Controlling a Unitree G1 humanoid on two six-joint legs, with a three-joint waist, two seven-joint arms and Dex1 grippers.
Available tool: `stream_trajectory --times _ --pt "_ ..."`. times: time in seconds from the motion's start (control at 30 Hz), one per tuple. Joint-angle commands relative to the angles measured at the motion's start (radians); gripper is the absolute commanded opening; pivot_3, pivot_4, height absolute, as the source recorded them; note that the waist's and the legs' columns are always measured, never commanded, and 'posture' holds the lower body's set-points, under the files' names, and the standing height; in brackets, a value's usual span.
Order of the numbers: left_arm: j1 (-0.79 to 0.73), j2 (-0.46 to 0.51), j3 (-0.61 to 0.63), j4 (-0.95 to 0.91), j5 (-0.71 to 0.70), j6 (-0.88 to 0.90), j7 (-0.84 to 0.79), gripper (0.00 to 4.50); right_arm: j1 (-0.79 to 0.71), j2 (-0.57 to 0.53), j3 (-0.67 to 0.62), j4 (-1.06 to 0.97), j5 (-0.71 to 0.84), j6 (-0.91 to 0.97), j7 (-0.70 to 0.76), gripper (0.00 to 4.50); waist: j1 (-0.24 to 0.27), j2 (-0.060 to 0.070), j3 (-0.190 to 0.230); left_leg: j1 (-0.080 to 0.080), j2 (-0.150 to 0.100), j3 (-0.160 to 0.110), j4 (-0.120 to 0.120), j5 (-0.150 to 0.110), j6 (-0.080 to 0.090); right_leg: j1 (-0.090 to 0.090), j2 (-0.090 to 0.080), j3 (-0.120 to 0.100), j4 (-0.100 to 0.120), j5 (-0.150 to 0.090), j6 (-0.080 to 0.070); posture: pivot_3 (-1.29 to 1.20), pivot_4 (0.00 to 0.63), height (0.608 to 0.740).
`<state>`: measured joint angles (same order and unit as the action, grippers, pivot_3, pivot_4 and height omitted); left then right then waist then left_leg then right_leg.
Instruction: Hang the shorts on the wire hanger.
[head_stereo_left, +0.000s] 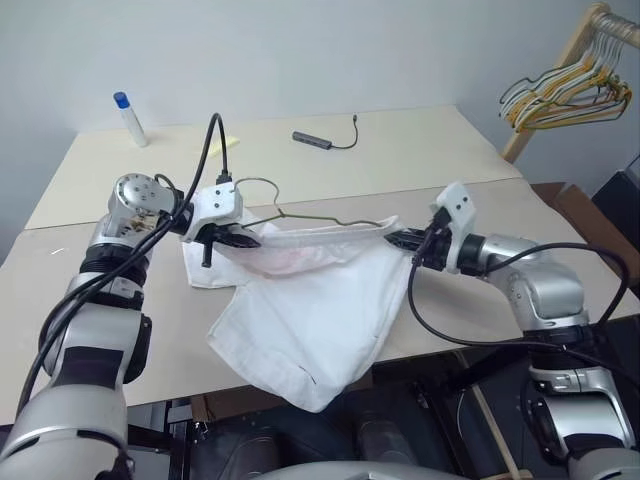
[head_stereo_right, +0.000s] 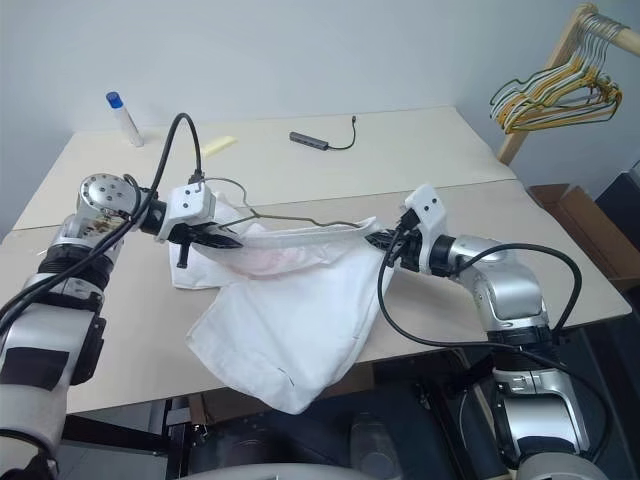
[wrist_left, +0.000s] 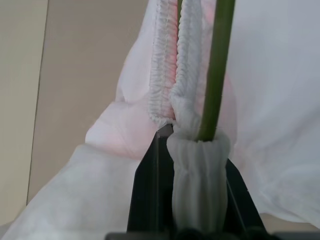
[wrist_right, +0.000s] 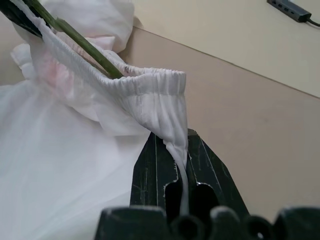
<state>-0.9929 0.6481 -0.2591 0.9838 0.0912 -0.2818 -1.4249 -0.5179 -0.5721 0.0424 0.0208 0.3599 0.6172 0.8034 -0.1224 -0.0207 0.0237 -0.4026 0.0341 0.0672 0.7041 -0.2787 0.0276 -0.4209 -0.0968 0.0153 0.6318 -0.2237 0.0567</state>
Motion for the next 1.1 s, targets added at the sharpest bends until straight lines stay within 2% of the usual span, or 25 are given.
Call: stream_trajectory --times 0.03,0.23,0.37,0.47,0.9,1.0,1.1 --pt "-0.003 0.057 -0.033 0.049 0.085 0.011 0.029 0.01 -0.038 -0.062 -0.053 -0.061 -0.035 -0.057 -0.009 0.04 0.0 0.0 0.0 0.0 0.0 0.0 0.0 0.0 0.0 0.0 0.0 0.0 0.0 0.0 0.0 -0.12 0.0 0.74" --pt "-0.004 0.059 -0.075 0.064 0.117 -0.011 0.028 0.01 -0.067 -0.069 -0.031 -0.033 -0.071 -0.083 -0.028 0.04 -0.003 0.0 0.0 0.0 0.0 0.0 0.0 0.0 0.0 0.0 0.0 0.0 0.0 0.0 0.0 -0.13 0.0 0.74" --pt "-0.007 0.073 -0.08 0.078 0.124 -0.034 0.032 0.01 -0.048 -0.124 0.007 0.014 -0.157 -0.165 -0.02 0.04 -0.002 0.0 0.0 0.0 0.0 0.001 0.0 0.0 0.0 0.0 0.0 0.0 -0.001 0.0 0.0 -0.13 0.0 0.74" --pt "-0.02 0.078 -0.07 0.09 0.12 -0.023 0.053 0.01 -0.02 -0.156 0.023 0.025 -0.165 -0.206 0.01 0.04 -0.002 0.0 0.0 -0.001 0.0 0.001 0.0 0.0 0.0 0.0 0.0 0.0 -0.001 0.0 0.0 -0.13 0.0 0.74" --pt "-0.036 0.108 -0.084 0.111 0.137 -0.04 0.074 0.01 -0.029 -0.248 0.035 0.089 -0.093 -0.301 0.292 0.04 -0.002 0.0 0.0 0.0 0.0 0.001 0.0 0.0 0.0 0.0 0.0 0.0 -0.002 0.0 0.0 -0.11 0.0 0.74" --pt "-0.04 0.109 -0.095 0.116 0.148 -0.044 0.085 0.01 -0.045 -0.253 0.023 0.111 -0.039 -0.297 0.394 0.04 -0.002 0.0 0.0 0.001 0.0 0.001 0.0 0.0 0.0 0.0 0.0 0.0 -0.002 0.0 0.0 -0.11 0.0 0.74" --pt "-0.042 0.115 -0.109 0.121 0.162 -0.055 0.095 0.01 -0.078 -0.236 0.019 0.16 -0.051 -0.306 0.371 0.04 -0.002 0.0 0.0 0.001 0.0 0.001 0.0 0.0 0.0 0.001 0.0 0.0 -0.002 0.0 0.0 -0.11 0.0 0.74"
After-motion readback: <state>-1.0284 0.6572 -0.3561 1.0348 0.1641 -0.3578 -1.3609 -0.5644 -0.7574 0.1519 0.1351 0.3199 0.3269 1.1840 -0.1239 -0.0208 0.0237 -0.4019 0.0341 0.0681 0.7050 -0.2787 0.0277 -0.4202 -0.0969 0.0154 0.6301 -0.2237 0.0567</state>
